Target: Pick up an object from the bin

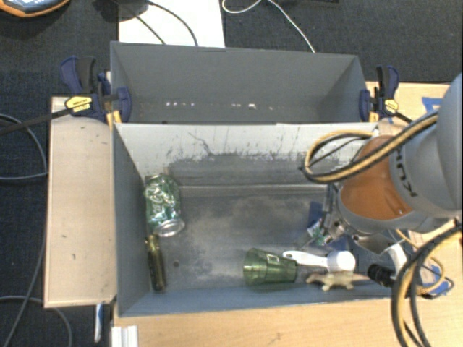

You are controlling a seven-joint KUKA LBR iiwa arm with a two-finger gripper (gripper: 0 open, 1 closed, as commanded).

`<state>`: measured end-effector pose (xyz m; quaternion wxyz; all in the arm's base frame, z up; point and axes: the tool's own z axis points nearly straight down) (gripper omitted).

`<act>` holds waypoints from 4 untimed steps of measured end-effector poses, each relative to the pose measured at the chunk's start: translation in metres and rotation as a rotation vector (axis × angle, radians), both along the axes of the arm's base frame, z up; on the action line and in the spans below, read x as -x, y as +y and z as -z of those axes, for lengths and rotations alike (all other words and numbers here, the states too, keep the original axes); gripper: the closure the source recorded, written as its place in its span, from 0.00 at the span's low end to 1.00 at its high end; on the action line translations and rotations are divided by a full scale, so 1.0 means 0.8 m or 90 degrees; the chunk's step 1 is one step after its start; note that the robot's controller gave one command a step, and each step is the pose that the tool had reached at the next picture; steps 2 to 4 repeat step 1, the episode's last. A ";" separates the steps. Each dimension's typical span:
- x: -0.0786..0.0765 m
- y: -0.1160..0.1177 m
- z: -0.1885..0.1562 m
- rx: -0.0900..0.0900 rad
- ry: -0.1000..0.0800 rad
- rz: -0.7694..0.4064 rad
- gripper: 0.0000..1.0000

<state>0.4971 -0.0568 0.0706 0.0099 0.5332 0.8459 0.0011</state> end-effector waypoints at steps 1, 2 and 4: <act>-0.015 0.005 0.000 0.001 0.000 -0.044 1.00; -0.015 0.005 0.000 0.001 0.000 -0.044 1.00; -0.015 0.005 0.000 0.001 0.000 -0.044 1.00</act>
Offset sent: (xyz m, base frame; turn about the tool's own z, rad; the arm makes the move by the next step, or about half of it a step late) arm -0.0155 0.0018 -0.0006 0.0735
